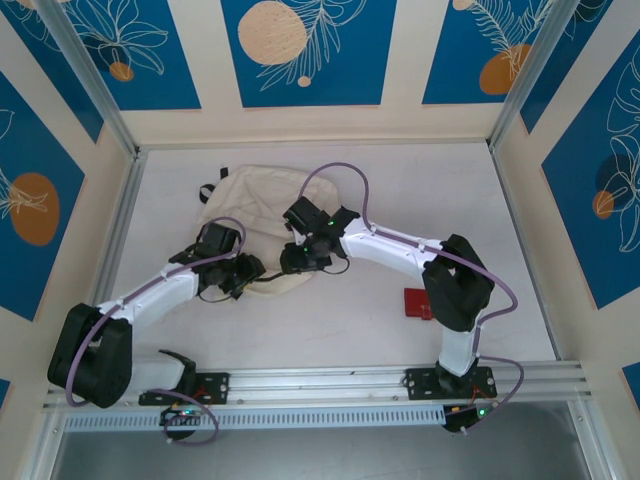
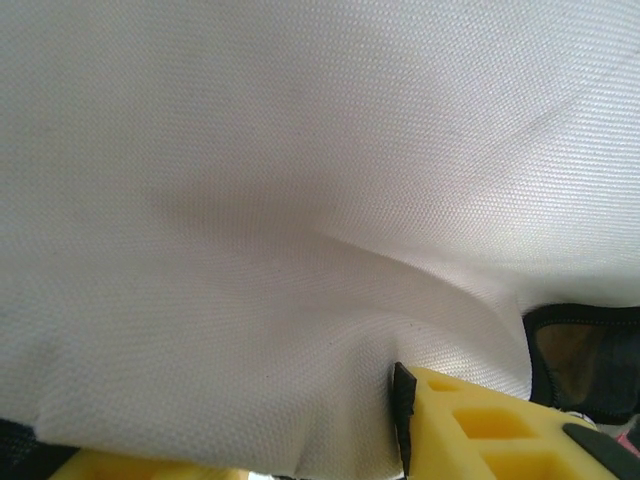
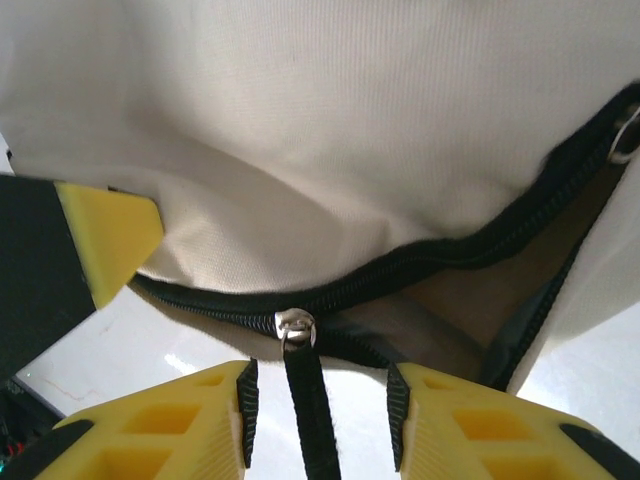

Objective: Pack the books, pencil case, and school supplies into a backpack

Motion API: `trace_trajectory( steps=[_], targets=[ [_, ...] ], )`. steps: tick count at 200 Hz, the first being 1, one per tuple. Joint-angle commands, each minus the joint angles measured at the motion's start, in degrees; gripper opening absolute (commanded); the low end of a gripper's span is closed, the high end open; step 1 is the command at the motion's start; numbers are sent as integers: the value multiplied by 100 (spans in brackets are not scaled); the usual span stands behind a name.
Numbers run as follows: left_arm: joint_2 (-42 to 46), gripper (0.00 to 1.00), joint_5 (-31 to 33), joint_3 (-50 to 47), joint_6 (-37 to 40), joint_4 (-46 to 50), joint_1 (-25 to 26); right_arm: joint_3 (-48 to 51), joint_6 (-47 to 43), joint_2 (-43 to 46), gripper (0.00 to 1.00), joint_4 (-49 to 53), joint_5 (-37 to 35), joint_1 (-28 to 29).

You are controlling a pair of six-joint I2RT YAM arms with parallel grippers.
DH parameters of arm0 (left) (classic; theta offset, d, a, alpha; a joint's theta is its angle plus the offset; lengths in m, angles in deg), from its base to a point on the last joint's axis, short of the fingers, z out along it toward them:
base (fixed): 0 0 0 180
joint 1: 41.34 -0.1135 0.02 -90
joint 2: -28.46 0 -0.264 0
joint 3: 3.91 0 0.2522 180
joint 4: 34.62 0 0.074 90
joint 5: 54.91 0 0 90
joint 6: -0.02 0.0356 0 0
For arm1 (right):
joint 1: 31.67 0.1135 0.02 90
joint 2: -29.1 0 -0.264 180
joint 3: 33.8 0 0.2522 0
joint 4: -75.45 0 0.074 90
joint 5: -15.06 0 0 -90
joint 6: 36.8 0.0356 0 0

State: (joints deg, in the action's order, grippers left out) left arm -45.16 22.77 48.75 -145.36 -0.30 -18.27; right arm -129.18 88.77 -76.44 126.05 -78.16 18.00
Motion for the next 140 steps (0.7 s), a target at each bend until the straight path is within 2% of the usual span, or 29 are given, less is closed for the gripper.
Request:
trace_trajectory(
  steps=[1,13,23,45,65,92,140],
  targets=[
    [-44,39,45,13,50,-24,48,-149,-19,39,41,448,324,51],
    [-46,38,56,13,43,-29,47,-149,-72,59,41,548,382,69],
    [-39,37,62,15,41,-24,48,-167,-92,58,36,601,348,84],
    [-47,34,78,6,49,-22,47,-264,-146,29,14,633,159,87],
    [-48,28,80,-27,45,14,48,-483,-214,-62,3,797,-409,76],
    [-8,17,253,-115,102,252,48,-861,-387,-262,1,1092,-1062,-38],
    [112,12,672,-424,167,613,47,-1188,-507,-565,1,1408,-1434,-416]
  ],
)
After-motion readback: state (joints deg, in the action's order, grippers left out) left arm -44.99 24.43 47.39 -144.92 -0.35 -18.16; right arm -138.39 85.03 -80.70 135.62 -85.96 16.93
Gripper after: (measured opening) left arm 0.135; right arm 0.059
